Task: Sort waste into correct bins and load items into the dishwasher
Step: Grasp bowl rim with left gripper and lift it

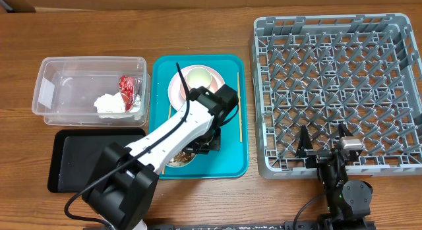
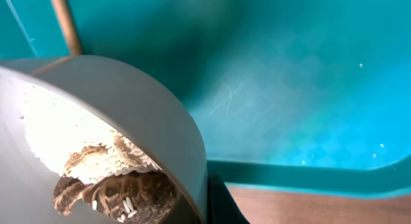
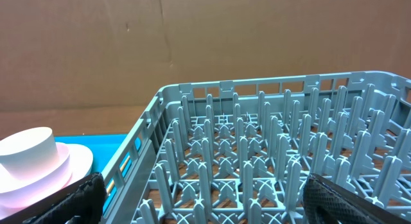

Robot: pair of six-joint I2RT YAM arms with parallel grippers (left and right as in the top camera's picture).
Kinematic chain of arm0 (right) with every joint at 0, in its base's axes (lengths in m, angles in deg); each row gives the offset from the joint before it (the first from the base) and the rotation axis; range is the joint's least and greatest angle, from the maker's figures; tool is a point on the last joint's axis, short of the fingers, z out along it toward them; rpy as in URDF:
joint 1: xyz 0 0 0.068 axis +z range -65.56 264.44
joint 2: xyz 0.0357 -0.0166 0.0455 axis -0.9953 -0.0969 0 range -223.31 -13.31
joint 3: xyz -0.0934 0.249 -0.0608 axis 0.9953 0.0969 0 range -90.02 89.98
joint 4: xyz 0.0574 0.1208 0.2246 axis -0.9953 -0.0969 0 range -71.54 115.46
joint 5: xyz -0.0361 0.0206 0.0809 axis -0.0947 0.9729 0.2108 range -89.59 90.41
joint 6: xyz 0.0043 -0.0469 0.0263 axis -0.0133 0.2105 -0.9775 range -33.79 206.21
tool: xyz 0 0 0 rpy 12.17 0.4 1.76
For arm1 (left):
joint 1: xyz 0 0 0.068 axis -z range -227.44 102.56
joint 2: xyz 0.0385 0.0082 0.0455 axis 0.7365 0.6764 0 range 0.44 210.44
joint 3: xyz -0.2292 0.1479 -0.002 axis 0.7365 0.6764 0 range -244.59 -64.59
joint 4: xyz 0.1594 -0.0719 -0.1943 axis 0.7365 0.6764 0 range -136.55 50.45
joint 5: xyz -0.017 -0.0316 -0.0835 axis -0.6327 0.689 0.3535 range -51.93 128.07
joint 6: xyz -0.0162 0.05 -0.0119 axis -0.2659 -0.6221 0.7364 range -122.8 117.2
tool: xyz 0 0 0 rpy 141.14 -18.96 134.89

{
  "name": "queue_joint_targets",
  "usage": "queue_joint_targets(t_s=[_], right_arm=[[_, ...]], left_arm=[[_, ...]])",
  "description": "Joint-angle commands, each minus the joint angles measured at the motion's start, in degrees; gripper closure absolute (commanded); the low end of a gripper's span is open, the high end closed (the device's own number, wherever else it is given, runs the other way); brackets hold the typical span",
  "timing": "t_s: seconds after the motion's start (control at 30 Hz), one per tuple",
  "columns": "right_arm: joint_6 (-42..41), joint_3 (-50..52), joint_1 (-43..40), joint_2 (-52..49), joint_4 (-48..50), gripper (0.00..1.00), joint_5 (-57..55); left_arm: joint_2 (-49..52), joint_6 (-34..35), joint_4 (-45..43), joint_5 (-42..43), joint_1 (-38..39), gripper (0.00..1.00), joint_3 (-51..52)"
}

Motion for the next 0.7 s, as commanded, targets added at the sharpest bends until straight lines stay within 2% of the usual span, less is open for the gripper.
queue_joint_targets(t_s=[0.0, 0.13, 0.43, 0.67], right_arm=[[0.11, 0.61, -0.11, 0.61, 0.20, 0.00, 0.07], [0.09, 0.61, -0.11, 0.61, 0.20, 0.00, 0.07], [0.09, 0.61, -0.11, 0.61, 0.20, 0.00, 0.07], [0.09, 0.61, -0.11, 0.61, 0.20, 0.00, 0.07]], left_arm=[[0.15, -3.02, 3.19, -2.12, -0.39, 0.96, -4.31], [0.15, -3.80, 7.82, -4.39, -1.01, 0.96, -7.63], [-0.68, -9.20, 14.62, -3.85, -6.97, 0.96, -13.38], [-5.46, -16.28, 14.01, 4.98, -15.50, 0.96, -13.38]])
